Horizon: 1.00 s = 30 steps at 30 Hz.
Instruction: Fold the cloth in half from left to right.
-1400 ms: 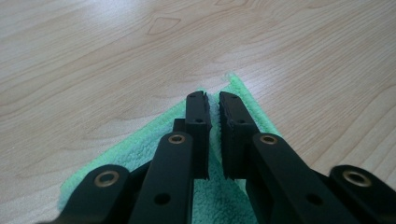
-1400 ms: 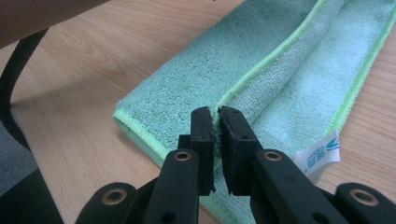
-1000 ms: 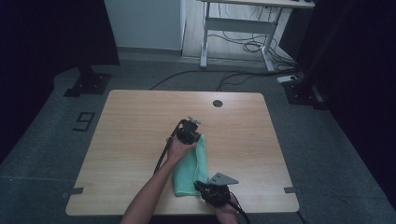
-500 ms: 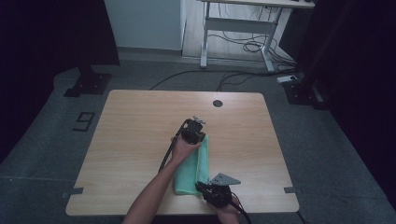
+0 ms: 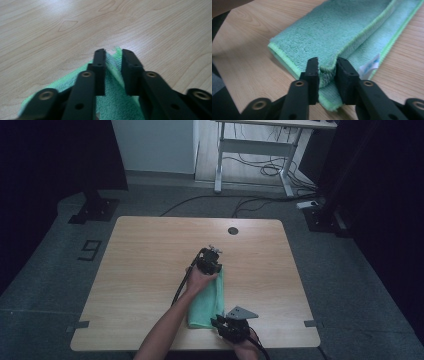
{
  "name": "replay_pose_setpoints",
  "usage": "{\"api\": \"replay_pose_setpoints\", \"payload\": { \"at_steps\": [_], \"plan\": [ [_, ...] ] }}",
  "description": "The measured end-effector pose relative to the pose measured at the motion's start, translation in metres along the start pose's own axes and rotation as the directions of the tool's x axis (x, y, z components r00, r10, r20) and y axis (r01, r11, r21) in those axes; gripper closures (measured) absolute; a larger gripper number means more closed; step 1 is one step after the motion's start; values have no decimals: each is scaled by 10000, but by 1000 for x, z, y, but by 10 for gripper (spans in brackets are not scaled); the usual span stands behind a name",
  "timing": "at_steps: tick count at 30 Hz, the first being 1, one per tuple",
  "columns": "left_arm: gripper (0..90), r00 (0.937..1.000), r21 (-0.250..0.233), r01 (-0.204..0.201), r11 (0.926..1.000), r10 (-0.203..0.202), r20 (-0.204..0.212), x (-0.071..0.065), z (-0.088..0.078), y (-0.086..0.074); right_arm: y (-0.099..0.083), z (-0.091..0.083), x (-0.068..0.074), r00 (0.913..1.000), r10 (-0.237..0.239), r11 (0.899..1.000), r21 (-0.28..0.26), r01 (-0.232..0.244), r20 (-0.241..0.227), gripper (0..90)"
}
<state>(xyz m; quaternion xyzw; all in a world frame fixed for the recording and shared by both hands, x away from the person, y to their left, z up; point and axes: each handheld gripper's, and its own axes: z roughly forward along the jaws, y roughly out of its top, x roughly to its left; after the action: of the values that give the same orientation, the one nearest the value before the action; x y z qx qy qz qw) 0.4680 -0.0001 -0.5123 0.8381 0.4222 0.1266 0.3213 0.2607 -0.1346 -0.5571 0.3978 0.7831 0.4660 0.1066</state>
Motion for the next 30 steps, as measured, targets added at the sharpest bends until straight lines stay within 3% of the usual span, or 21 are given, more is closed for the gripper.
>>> {"api": "replay_pose_setpoints", "payload": {
  "at_steps": [4,17,21,26,30],
  "plan": [
    [586,9999,-371,23,9993,-27,-99,0,-6,0,0,-4,-2,9999,90,10000,17,-90,91,662],
    [542,9999,-569,41,9984,-35,113,11,-30,-14,-5,-14,-4,9988,246,9986,465,-266,425,479],
    [544,9999,-659,100,9978,-93,113,17,-37,-21,-5,-22,-6,9981,348,9988,325,-365,499,455],
    [564,9999,-718,64,9974,-57,97,26,-45,-26,7,-32,-7,9984,300,9992,-271,-288,476,539],
    [611,10000,-683,-25,9977,29,63,29,-45,-27,18,-26,-4,9997,83,9991,-421,-72,251,626]
  ]
}}
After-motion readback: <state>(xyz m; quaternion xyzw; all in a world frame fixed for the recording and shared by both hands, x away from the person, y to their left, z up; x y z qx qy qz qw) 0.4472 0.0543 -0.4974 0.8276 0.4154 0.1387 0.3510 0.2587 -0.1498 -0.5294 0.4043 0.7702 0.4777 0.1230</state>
